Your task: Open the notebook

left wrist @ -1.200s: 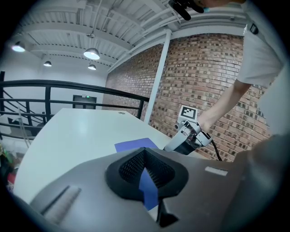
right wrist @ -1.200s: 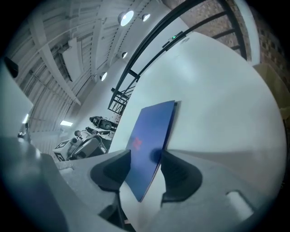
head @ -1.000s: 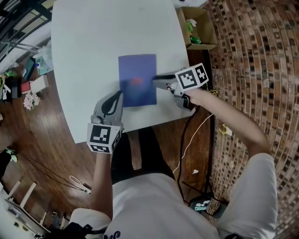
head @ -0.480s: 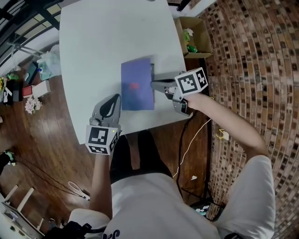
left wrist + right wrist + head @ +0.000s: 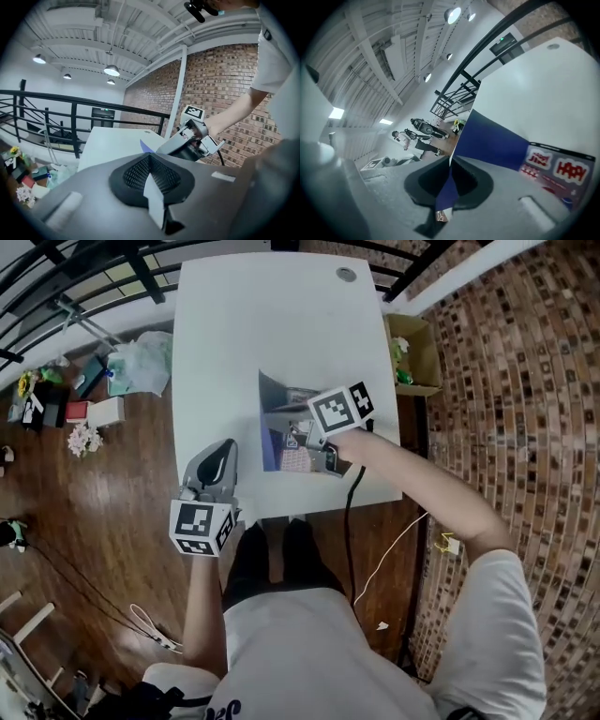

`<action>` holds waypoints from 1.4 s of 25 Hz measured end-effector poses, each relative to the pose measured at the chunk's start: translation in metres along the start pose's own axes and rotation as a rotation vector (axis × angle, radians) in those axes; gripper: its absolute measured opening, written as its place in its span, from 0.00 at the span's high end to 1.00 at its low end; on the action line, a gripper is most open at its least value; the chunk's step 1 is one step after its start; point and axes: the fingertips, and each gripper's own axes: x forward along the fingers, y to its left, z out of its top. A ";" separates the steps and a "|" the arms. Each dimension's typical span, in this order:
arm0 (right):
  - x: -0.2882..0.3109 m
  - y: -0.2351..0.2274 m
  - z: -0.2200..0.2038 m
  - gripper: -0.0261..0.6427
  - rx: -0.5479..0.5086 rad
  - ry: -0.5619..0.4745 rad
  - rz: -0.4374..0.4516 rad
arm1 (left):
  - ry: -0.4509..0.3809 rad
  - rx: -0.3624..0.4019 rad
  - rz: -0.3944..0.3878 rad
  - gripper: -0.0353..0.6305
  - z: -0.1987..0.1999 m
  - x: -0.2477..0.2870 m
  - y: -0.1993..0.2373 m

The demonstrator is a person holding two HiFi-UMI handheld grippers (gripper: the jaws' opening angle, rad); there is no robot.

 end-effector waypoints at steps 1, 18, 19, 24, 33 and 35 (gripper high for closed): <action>0.017 -0.001 0.002 0.96 0.005 0.004 -0.001 | -0.002 -0.006 0.011 0.92 -0.001 -0.005 0.007; 0.139 -0.074 -0.035 0.98 0.037 0.090 -0.478 | -0.003 -0.101 0.040 0.92 -0.030 -0.038 0.059; 0.138 -0.074 -0.033 0.98 0.015 0.097 -0.513 | -0.010 -0.095 0.034 0.92 -0.026 -0.039 0.060; 0.122 -0.058 -0.009 0.98 0.026 -0.130 -0.538 | -0.053 -0.059 0.037 0.92 0.000 -0.045 0.062; -0.049 0.072 0.009 0.97 -0.138 -0.741 -0.486 | -0.114 -0.043 -0.098 0.92 0.041 -0.038 0.017; -0.098 0.086 -0.006 0.97 -0.149 -0.840 -0.529 | -0.159 0.006 -0.120 0.92 0.058 -0.035 -0.010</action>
